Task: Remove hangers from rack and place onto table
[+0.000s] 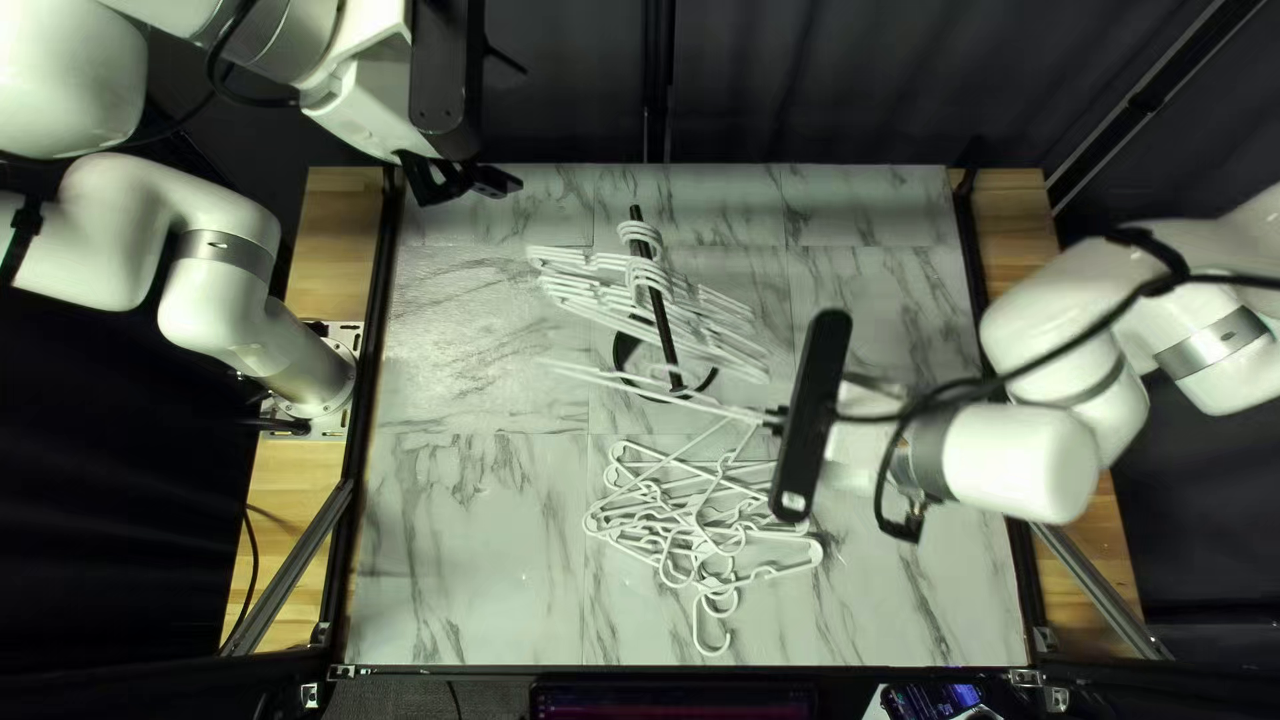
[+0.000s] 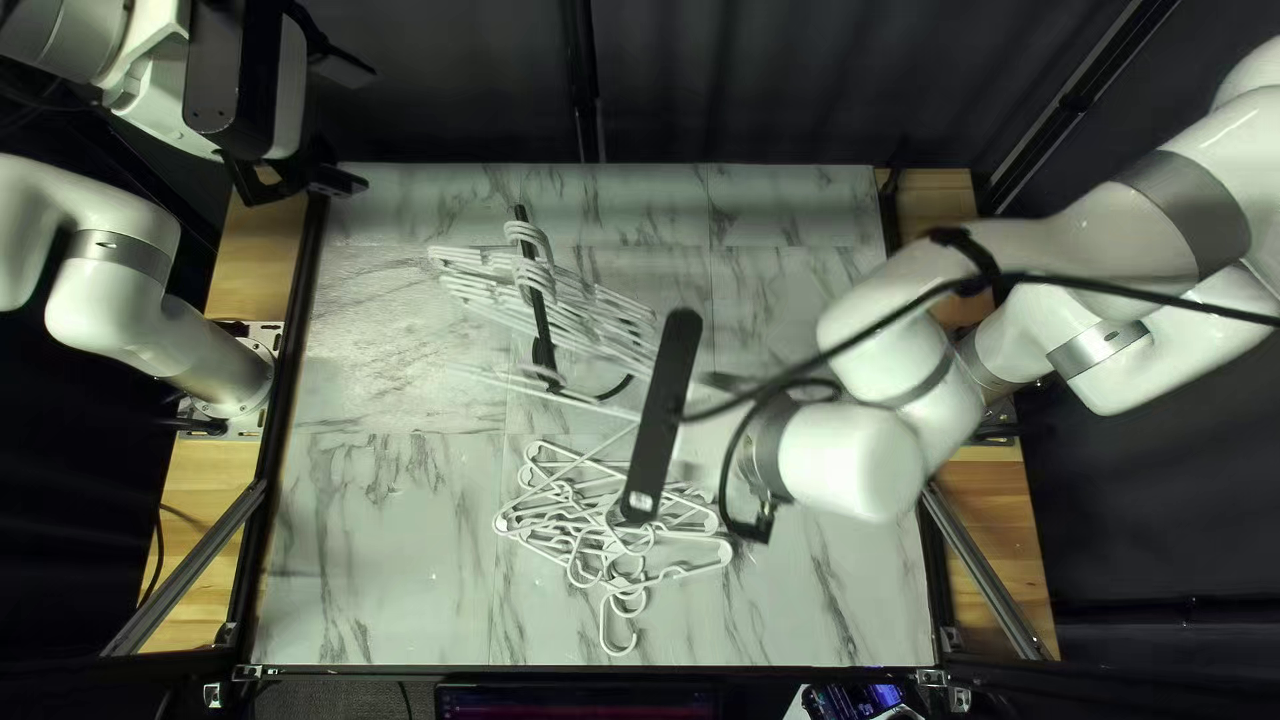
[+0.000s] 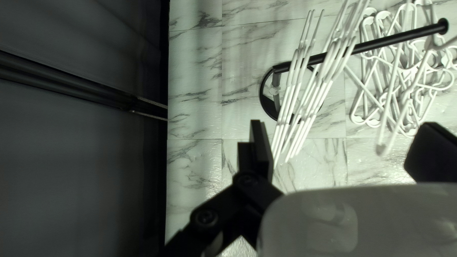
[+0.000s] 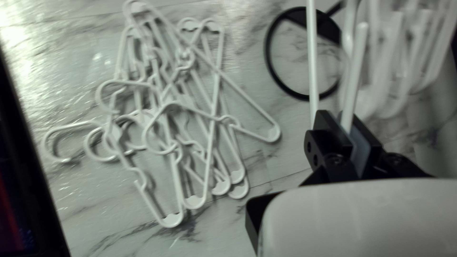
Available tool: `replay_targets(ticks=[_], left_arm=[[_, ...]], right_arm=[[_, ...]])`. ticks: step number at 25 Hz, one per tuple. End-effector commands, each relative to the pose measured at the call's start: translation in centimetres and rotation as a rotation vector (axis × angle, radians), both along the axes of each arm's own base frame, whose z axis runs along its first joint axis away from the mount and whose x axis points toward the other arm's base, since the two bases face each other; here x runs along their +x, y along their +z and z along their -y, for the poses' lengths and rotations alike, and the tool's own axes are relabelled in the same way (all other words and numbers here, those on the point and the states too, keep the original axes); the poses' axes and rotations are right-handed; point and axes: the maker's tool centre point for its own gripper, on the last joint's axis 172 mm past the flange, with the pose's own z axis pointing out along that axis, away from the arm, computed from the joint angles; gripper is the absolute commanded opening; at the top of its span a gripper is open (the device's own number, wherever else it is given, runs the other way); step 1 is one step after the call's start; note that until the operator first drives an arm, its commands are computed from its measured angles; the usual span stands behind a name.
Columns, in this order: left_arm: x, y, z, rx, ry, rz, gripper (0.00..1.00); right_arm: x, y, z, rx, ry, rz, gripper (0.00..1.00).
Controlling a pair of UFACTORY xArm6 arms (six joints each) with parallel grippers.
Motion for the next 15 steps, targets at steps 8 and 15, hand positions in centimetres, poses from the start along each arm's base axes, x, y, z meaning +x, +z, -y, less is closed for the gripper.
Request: replay_targets(ticks=[8,15], left_arm=[[0.0,0.0,0.0,0.000,0.000,0.000,1.00],[0.0,0.0,0.0,0.000,0.000,0.000,1.00]], right_arm=[[-1.5,-4.4,-7.0,0.006,0.310,-0.125,0.00],[-1.5,-4.4,-7.0,0.006,0.310,-0.125,0.00]])
